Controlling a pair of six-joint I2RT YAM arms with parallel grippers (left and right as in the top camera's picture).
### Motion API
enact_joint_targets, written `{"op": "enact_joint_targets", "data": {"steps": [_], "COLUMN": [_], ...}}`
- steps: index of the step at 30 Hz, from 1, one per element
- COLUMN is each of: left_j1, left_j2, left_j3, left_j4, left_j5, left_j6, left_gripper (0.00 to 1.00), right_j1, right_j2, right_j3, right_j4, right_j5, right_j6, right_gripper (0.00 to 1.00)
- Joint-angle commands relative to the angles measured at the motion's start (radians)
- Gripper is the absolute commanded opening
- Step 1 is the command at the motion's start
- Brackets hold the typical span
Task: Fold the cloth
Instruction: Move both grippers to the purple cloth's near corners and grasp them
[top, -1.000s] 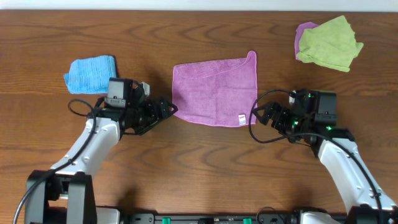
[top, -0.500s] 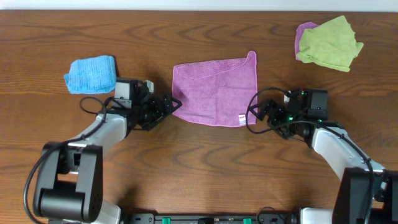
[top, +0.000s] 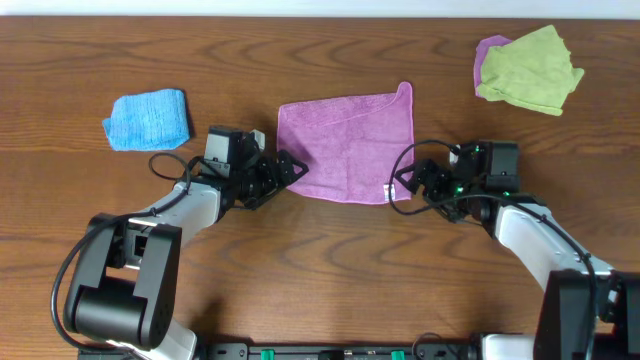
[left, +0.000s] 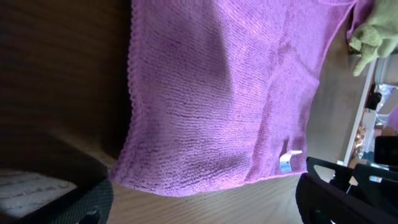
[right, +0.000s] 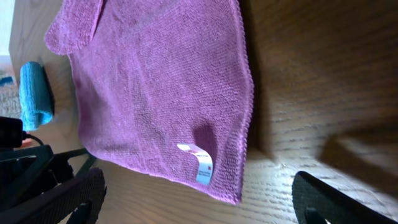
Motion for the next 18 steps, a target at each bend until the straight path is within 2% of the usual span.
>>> {"op": "enact_joint_targets", "data": {"steps": [1, 15, 18], "left_j1": [0.0, -0.026, -0.037], "left_j2": [0.009, 0.05, 0.08], "left_j3": [-0.003, -0.003, -0.003], "left_j4": [0.002, 0.034, 0.05], "left_j5": [-0.044, -0.093, -0.092], "left_j6": [-0.002, 0.004, -0.005], "left_gripper": [0.95, 0.95, 0.99], "right_j1": [0.016, 0.088, 0.092], "right_j2": [0.028, 0.065, 0.065], "right_j3": [-0.004, -0.005, -0.005], "right_j4": [0.007, 0.046, 0.045], "right_j5": [0.013, 0.043, 0.053], "right_j6": [0.026, 0.067, 0.071], "right_gripper": [0.95, 0.92, 0.9]}}
